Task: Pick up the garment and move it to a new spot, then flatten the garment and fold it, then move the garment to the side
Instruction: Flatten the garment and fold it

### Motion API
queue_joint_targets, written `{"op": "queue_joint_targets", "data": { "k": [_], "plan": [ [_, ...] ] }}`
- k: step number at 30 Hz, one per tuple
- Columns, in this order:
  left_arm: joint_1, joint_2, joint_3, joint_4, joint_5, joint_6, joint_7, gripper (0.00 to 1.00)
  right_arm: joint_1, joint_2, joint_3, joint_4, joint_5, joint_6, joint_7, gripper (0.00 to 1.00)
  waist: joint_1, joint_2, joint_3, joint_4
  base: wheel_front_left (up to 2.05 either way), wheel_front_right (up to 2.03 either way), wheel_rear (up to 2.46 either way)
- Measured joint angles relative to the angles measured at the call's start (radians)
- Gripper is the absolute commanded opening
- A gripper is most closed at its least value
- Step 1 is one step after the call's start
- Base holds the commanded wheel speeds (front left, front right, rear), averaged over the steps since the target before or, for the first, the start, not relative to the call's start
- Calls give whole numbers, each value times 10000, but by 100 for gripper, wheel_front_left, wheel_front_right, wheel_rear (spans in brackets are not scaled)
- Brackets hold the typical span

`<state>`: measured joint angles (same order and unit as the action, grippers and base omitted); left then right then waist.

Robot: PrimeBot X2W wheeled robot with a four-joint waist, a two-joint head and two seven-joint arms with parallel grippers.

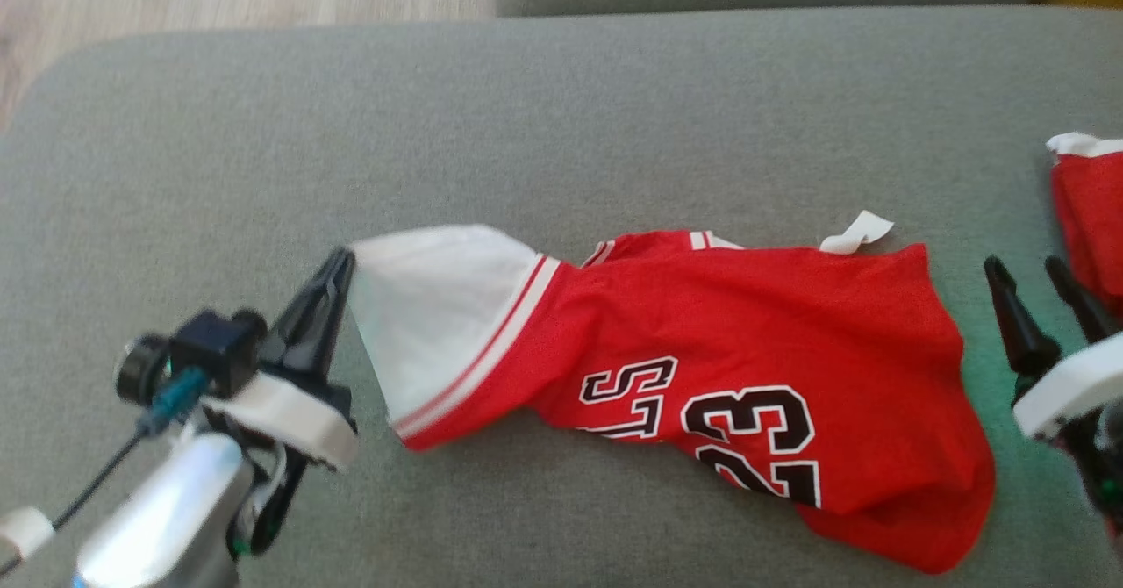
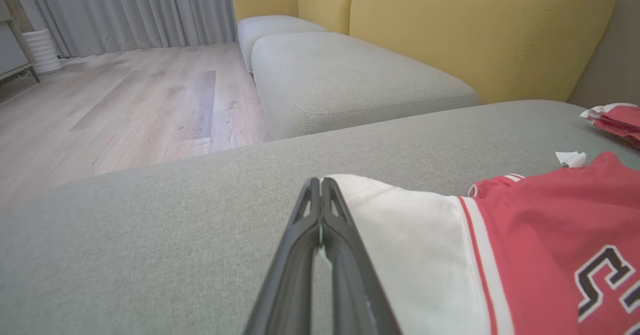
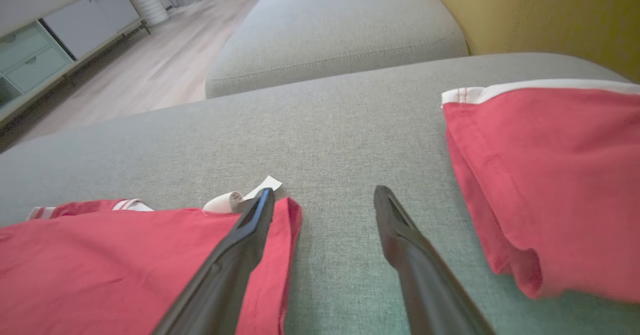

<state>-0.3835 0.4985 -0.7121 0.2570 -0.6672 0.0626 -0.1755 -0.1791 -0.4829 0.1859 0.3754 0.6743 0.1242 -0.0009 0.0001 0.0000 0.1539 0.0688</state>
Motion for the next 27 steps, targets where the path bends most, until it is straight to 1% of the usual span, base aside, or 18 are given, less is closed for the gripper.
{"op": "queue_joint_targets", "data": {
  "k": [3, 5, 11, 17, 23, 27],
  "plan": [
    [-453, 119, -38, -73, 272, 12, 205, 0, -557, -322, 313, 360, 314, 0, 650, 100, 0, 0, 266, 103, 0, 0, 0],
    [-689, 128, -61, -130, 349, 50, 263, 0, -950, -408, 546, 656, 430, 0, 965, 100, 0, 0, 457, 175, 0, 0, 0],
    [-1147, 109, -207, -111, 525, 19, 349, 0, -2181, -598, 1283, 1718, 456, 0, 1325, 100, 1, 0, 883, 450, 0, 0, 0],
    [-1313, 92, -309, 25, 612, -10, 351, 0, -2475, -709, 2209, 2500, 558, 0, 1429, 100, 0, 0, 1030, 681, 0, 0, 0],
    [-1340, 90, -332, 73, 610, -10, 349, 0, -2407, -1114, 2671, 2504, 1020, 0, 1195, 100, -1, 0, 972, 762, 0, 0, 0],
    [-1337, 90, -337, 75, 608, -10, 332, 0, -2167, -1344, 3051, 2255, 1187, 0, 972, 100, -1, 0, 948, 783, 0, 0, 0]
  ]
}}
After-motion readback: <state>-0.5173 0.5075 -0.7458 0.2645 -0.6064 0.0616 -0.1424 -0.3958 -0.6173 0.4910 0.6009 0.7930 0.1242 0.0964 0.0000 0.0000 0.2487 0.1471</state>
